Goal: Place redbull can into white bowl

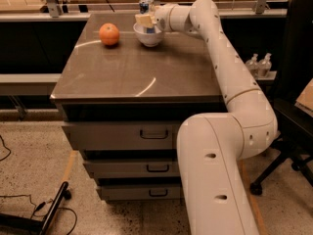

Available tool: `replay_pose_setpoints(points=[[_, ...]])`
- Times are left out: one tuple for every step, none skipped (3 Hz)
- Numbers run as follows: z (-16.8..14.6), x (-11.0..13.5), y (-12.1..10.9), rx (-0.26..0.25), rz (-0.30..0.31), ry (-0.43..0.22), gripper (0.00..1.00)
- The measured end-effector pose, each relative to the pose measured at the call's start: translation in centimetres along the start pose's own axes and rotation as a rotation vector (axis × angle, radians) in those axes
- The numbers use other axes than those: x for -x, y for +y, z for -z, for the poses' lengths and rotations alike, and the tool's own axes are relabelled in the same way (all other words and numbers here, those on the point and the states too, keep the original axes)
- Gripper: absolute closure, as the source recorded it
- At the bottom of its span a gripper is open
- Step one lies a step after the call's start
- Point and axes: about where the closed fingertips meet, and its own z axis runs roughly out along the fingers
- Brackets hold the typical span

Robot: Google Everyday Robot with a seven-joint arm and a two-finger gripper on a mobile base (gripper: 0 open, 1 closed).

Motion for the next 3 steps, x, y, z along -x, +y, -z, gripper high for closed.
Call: replay_pose_setpoints(points=[[-0.16, -1.42, -0.73, 0.0, -0.051, -0.01, 1.0], [-0.51, -1.52, -0.54, 0.003, -0.051, -0.01, 0.82], [-0.81, -1.64, -0.32, 0.008, -0.053, -0.009, 0.59]])
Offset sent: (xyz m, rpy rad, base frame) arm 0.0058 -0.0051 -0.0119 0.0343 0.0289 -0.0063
